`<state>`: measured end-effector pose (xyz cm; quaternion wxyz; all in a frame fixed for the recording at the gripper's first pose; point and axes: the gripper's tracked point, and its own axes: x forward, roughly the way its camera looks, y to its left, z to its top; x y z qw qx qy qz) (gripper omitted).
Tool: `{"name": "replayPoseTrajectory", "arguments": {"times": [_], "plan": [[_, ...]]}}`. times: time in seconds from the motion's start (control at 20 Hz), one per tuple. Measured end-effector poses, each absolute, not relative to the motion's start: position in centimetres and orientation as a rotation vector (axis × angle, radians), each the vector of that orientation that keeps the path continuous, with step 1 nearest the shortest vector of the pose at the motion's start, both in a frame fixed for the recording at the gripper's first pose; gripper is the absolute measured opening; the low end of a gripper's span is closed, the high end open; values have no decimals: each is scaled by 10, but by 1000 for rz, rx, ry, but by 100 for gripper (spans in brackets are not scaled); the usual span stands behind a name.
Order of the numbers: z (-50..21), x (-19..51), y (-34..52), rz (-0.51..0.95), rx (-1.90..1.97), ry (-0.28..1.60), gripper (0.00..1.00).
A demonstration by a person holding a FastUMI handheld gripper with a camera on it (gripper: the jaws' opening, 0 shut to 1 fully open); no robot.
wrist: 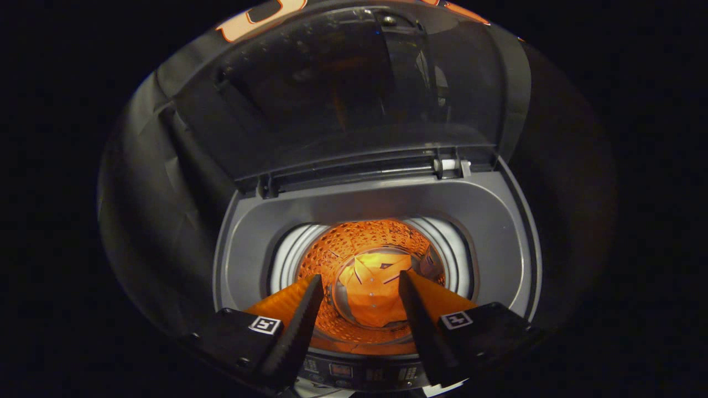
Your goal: Put the clothes into the washing machine and then close the washing machine lid.
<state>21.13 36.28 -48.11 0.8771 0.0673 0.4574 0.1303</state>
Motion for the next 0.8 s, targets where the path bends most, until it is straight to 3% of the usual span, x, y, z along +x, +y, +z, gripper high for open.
{"name": "replayPoseTrajectory", "arguments": {"times": [0.4, 0.8], "plan": [[-402, 193, 361, 343, 204, 869, 98], [-323, 206, 362, 327, 219, 750, 99]]}}
